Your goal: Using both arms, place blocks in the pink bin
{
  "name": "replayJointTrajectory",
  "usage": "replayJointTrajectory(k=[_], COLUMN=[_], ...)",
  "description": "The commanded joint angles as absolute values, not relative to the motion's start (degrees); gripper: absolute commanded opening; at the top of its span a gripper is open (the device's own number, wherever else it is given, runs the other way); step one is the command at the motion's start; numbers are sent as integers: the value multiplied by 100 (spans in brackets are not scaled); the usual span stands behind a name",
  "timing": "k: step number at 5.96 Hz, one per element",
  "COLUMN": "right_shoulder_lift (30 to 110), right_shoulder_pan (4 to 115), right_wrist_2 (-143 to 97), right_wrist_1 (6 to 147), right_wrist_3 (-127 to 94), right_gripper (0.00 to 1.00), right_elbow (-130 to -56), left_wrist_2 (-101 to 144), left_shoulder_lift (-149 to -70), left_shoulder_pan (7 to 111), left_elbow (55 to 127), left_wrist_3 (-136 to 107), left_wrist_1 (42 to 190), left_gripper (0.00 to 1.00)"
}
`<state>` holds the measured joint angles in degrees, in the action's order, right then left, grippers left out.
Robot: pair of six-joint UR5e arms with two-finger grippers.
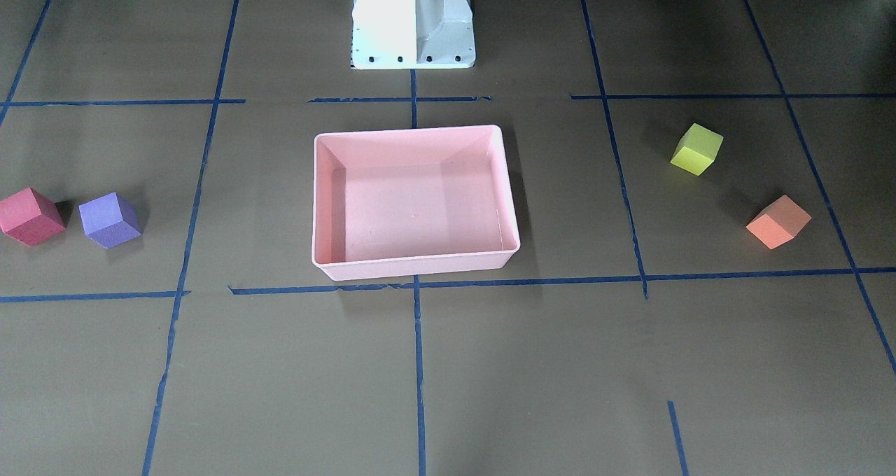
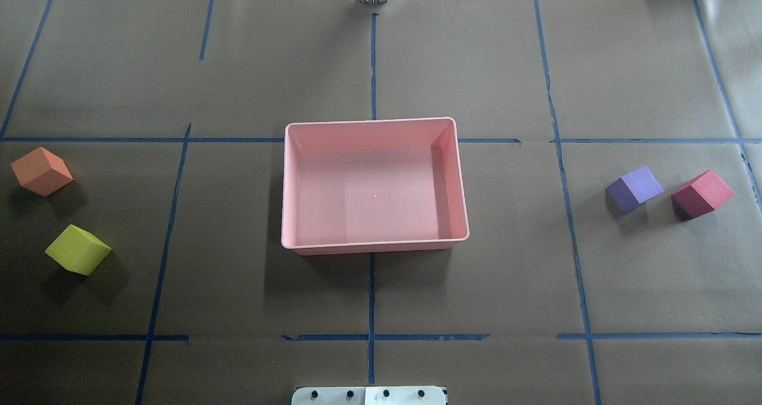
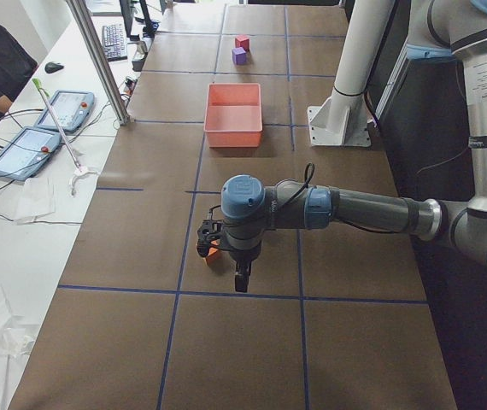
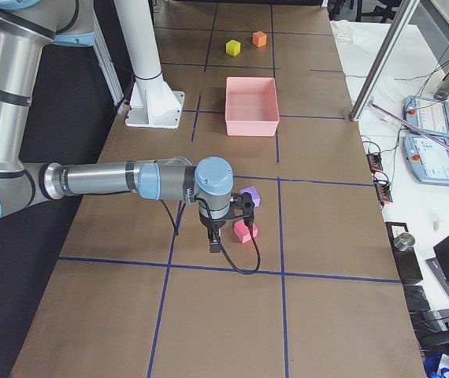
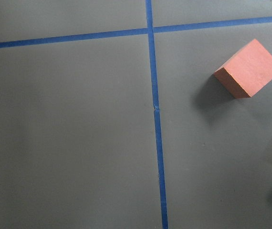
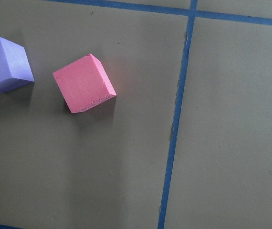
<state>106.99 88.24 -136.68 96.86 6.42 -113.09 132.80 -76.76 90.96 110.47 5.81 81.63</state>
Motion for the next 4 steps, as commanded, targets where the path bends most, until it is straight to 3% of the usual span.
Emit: replayJointTrajectory(k=[1,4], right_shoulder_lift=[10696,10504], right_shoulder_pan=[8824,8772], right_wrist_2=[-13693,-13667], right_wrist_1=[9642,9615], right_wrist_3=[642,659], right_gripper=[100,100], right_elbow=[-11189,-11083], left_wrist_2=[13280,13289], left_shoulder_lift=[-7655,-7612], left_shoulder_pan=[9097,9097], left_elbow=[11048,11048], left_wrist_3=[580,606], left_wrist_1=[8174,8192], left_gripper=[100,100])
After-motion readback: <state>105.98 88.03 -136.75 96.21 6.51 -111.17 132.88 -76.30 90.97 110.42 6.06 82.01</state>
